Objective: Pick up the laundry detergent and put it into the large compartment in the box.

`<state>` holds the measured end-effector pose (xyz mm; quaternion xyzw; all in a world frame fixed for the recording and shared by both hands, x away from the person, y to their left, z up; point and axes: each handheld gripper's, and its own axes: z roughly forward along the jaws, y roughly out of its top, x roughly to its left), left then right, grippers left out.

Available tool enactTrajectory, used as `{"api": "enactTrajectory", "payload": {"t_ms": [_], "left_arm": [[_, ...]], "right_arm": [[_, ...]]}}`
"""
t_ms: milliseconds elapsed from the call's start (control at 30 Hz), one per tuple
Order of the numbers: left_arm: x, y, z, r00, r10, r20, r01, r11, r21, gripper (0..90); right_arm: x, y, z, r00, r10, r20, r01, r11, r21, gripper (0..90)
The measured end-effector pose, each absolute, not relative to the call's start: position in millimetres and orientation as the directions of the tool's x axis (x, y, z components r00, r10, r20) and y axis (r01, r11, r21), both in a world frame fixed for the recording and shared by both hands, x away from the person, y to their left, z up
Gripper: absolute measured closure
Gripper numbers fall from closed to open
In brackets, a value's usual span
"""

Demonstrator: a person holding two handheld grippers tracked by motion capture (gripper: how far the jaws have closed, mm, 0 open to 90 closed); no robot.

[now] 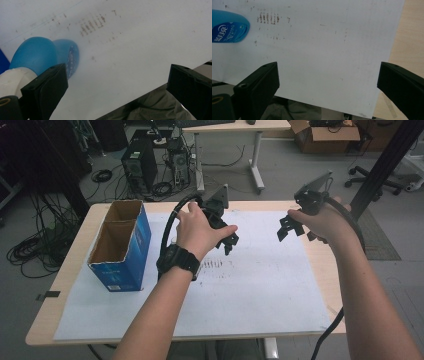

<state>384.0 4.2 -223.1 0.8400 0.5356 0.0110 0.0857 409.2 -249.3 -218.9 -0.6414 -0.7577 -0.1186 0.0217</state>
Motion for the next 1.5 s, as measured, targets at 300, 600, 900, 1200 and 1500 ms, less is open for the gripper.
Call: {"api": "enactTrajectory", "payload": {"t_ms": [300, 600, 900, 1200, 1500], "left_arm": [[385.7, 2.6, -224.1, 0.437, 0.896, -0.081, 0.894, -0.422, 0.148, 3.8], [387.6, 4.8, -220.6, 0.447, 0.890, -0.091, 0.889, -0.430, 0.160, 3.8], [389.4, 9.4, -212.6, 0.445, 0.892, -0.083, 0.888, -0.428, 0.166, 3.8], [394.0, 17.4, -204.5, 0.459, 0.886, -0.063, 0.881, -0.444, 0.164, 3.8], [402.7, 30.4, -200.5, 0.459, 0.889, -0.016, 0.879, -0.451, 0.154, 3.8]], "right_arm": [[411.4, -247.5, -221.2, -0.186, 0.965, 0.187, 0.976, 0.159, 0.151, 4.2], [413.0, -244.9, -222.8, -0.191, 0.963, 0.189, 0.975, 0.163, 0.152, 4.1], [412.8, -245.0, -221.0, -0.190, 0.963, 0.190, 0.974, 0.161, 0.157, 3.9], [413.6, -247.2, -224.3, -0.186, 0.963, 0.194, 0.976, 0.158, 0.150, 3.9], [415.1, -249.2, -226.8, -0.188, 0.963, 0.193, 0.976, 0.161, 0.147, 3.9]]}}
